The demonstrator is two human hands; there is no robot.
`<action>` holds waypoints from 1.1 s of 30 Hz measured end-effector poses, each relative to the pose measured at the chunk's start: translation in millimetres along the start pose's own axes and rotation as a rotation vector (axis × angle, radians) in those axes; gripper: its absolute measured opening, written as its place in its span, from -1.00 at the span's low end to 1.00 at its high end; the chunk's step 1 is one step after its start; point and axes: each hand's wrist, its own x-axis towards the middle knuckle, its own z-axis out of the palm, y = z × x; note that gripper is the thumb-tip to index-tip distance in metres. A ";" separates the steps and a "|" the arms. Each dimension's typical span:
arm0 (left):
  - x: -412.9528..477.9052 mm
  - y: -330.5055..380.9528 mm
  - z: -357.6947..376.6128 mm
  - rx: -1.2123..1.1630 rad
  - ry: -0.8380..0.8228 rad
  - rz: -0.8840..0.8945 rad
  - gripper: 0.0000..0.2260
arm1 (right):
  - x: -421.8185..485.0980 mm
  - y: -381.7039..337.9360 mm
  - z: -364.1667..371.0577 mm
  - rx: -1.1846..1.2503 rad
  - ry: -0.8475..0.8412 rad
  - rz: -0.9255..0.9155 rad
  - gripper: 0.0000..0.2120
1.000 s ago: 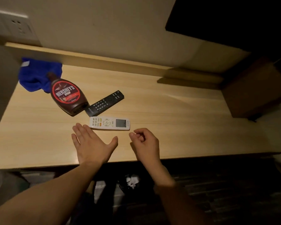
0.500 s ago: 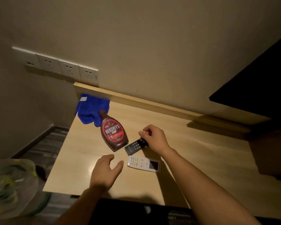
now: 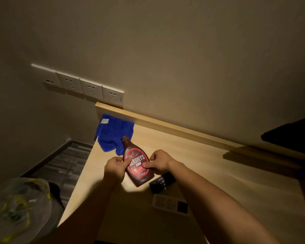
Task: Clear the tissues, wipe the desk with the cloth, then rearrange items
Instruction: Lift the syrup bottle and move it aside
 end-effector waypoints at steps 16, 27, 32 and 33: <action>3.9 20.2 -1.1 0.067 -0.076 0.014 -0.84 | -9.4 11.7 5.6 0.209 -0.088 -0.032 -0.71; -35.7 99.2 30.2 0.038 -0.268 0.259 -0.79 | -60.0 43.4 -25.8 0.660 0.222 -0.148 -0.56; -59.6 131.1 88.7 0.112 -0.421 0.386 -0.85 | -102.9 94.2 -57.4 0.750 0.396 -0.183 -0.64; -65.8 134.6 103.5 0.126 -0.452 0.408 -0.86 | -111.4 107.1 -62.9 0.743 0.424 -0.178 -0.65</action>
